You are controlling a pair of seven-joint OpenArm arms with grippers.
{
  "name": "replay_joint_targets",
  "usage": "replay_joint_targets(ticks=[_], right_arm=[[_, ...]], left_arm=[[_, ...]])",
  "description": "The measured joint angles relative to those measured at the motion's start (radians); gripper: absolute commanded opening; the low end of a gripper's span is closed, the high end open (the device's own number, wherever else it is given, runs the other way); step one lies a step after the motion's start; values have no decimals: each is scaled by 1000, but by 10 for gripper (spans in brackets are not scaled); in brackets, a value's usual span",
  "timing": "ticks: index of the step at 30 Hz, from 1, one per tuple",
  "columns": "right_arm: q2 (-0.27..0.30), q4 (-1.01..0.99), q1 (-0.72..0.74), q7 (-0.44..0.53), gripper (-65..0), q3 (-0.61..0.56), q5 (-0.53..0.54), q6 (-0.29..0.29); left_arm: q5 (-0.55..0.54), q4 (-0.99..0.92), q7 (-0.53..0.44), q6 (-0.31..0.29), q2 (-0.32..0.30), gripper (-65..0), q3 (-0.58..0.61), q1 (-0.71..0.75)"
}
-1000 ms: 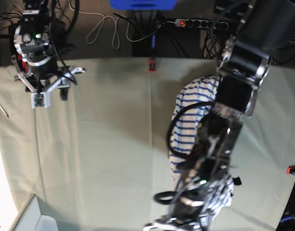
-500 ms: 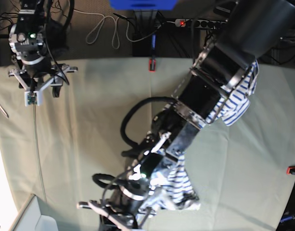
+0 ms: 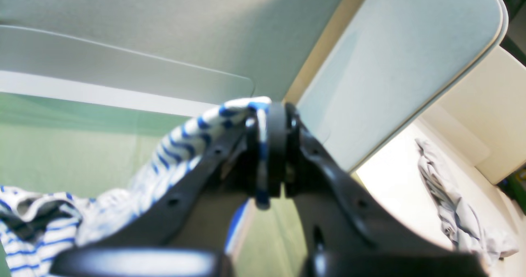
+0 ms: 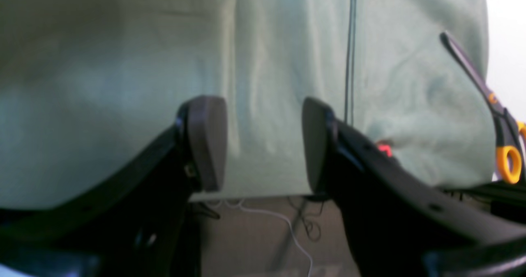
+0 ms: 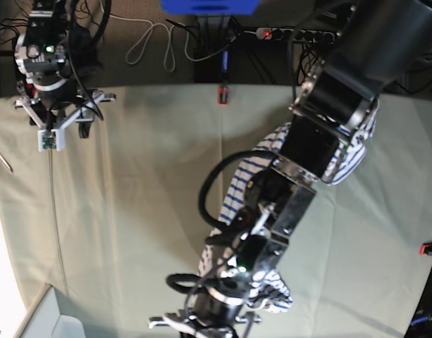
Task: Layout the t-shirt on the table in an organized manner, then fold the t-shirt properly
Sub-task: 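Drag the held shirt with the left gripper away from the bundle, spreading it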
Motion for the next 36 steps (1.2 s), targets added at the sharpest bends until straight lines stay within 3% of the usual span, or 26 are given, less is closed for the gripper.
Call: replay_joint_targets(ticks=[4, 12, 21, 23, 25, 28, 30, 36], right_arm=[[1, 0, 0, -1, -344, 0, 0, 0], [-8, 0, -2, -1, -344, 1, -1, 0], [-34, 0, -6, 0, -344, 4, -1, 0], [-39, 0, -7, -2, -344, 0, -1, 0], [-40, 0, -6, -2, -344, 0, 0, 0], [-39, 0, -6, -2, -344, 0, 0, 0], [-40, 0, -6, -2, -344, 0, 0, 0], [-35, 0, 2, -1, -344, -13, 0, 0]], left_arm=[[-2, 0, 2, 1, -34, -649, -19, -23], [5, -32, -2, -4, -28, -648, -45, -169], [3, -527, -2, -4, 75, -640, -45, -394], [3, -649, -1, -7, 111, -595, -45, -435], [4, -703, -2, -7, 125, -508, -45, -443], [4, -689, -5, -6, 115, -348, -45, -414], [5, -620, -12, -6, 103, -288, -46, -363], [0, -243, -3, -2, -31, -308, -49, -109]])
